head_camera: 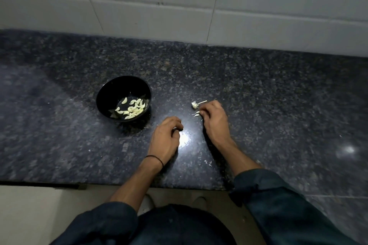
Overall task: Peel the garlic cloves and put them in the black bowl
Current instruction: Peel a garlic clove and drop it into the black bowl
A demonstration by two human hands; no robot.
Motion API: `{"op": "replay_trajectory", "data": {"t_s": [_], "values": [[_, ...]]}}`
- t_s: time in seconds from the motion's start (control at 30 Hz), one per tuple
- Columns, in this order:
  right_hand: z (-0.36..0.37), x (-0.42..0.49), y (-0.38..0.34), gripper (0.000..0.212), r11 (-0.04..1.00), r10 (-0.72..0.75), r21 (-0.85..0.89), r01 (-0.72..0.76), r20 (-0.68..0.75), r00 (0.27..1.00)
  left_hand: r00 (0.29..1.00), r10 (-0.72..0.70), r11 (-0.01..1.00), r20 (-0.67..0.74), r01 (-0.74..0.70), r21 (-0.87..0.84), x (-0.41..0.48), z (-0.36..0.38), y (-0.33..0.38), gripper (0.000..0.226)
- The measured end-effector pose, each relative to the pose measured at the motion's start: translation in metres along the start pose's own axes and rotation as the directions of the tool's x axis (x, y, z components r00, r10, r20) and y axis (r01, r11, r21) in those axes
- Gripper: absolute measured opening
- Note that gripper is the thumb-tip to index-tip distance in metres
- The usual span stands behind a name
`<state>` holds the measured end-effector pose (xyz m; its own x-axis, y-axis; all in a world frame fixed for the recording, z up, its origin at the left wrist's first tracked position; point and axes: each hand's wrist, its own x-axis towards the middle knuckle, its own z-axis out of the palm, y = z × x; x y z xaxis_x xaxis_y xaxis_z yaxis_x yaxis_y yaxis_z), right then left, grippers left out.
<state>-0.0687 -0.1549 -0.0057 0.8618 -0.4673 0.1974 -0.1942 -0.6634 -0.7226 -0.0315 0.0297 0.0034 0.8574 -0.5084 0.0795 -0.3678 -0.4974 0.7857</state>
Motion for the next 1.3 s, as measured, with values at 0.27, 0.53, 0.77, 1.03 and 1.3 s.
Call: {"op": "replay_trajectory", "data": {"t_s": [0.27,0.53,0.77,1.03,1.3], "values": [[-0.016,-0.015,-0.011,0.012,0.994,0.076,0.087,-0.069,-0.077,0.994,0.999,-0.035,0.984,-0.010,0.032,-0.177,-0.006,-0.002,0.015,0.015],[-0.029,-0.068,-0.054,0.012,0.856,0.300,0.412,-0.313,0.098,0.949,0.993,-0.107,0.939,0.056,0.119,-0.322,-0.015,-0.004,0.050,0.010],[-0.027,-0.082,-0.068,0.005,0.648,0.467,0.618,-0.445,0.139,0.873,0.974,-0.222,0.912,0.045,0.224,-0.345,-0.015,-0.005,0.046,0.009],[-0.015,-0.081,-0.070,0.014,0.755,0.501,0.488,-0.439,0.004,0.866,0.939,-0.332,0.858,0.087,0.339,-0.386,-0.013,-0.001,0.052,0.019],[-0.011,-0.080,-0.070,0.019,0.775,0.512,0.449,-0.444,-0.035,0.858,0.865,-0.463,0.679,0.192,0.485,-0.551,-0.014,0.000,0.057,0.028]]}}
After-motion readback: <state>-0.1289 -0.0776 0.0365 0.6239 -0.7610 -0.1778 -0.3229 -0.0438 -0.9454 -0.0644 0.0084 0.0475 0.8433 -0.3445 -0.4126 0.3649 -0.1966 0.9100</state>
